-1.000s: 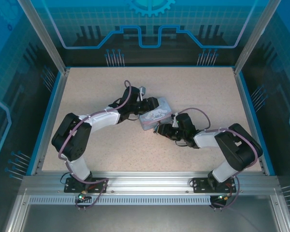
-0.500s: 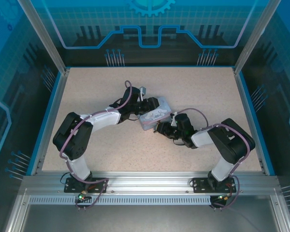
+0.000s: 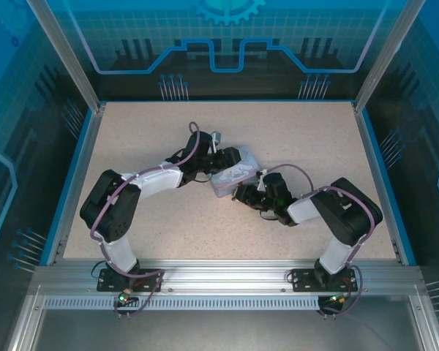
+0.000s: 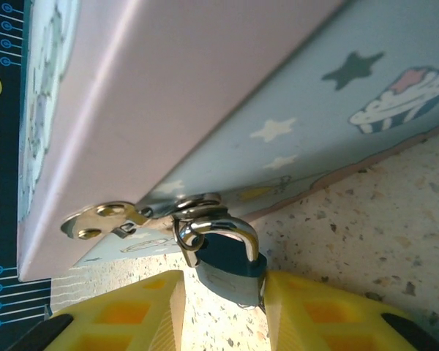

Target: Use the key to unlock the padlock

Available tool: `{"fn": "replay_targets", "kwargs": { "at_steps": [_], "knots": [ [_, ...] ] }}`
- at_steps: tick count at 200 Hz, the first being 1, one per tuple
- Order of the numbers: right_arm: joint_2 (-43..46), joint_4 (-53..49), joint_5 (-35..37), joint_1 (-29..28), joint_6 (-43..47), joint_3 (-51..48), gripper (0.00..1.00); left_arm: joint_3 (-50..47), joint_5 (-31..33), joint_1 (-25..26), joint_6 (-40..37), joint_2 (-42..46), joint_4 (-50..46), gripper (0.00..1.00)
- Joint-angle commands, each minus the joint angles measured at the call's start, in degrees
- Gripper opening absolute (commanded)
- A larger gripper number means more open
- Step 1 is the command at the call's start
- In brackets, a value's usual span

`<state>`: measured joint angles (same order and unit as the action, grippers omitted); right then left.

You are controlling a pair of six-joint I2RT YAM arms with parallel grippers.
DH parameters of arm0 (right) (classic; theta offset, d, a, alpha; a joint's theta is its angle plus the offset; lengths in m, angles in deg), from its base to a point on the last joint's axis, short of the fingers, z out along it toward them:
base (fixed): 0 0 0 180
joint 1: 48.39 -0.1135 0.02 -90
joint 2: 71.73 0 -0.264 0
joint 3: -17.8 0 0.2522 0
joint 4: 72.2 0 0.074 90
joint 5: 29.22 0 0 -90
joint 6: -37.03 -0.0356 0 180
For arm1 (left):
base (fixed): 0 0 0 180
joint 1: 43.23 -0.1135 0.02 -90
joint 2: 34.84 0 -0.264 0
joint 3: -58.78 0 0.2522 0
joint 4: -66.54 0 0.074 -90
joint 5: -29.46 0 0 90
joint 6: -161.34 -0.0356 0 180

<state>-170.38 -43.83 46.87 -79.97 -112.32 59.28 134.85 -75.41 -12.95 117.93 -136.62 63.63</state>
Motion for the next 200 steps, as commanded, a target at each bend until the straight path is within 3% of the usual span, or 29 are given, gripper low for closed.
{"fn": "replay_targets", "kwargs": {
  "at_steps": [1, 102, 116, 155, 200],
  "knots": [
    [-2.5, 0.0, 0.8, -1.4, 0.5, -0.4, 0.33, 1.0, 0.4, 0.3, 0.5, -0.9, 0.2, 0.65],
    [1.2, 1.3, 2.2, -2.2, 0.8, -3.0, 0.08, -0.2, 2.5, 0.3, 0.9, -0.7, -0.1, 0.65],
    [2.7, -0.1, 2.3, -2.1, 2.2, -3.0, 0.11, -0.4, 2.7, 0.3, 0.7, -0.7, -0.3, 0.66],
    [3.5, 4.5, 0.0, 1.0, 7.0, -5.6, 0.38, -0.5, 3.1, 0.2, 0.7, -0.6, -0.4, 0.65],
    [-2.7, 15.3, -1.2, 0.8, 6.0, -5.5, 0.44, 0.2, 3.3, 0.2, 1.7, -1.7, -0.5, 0.65]
  ]
}}
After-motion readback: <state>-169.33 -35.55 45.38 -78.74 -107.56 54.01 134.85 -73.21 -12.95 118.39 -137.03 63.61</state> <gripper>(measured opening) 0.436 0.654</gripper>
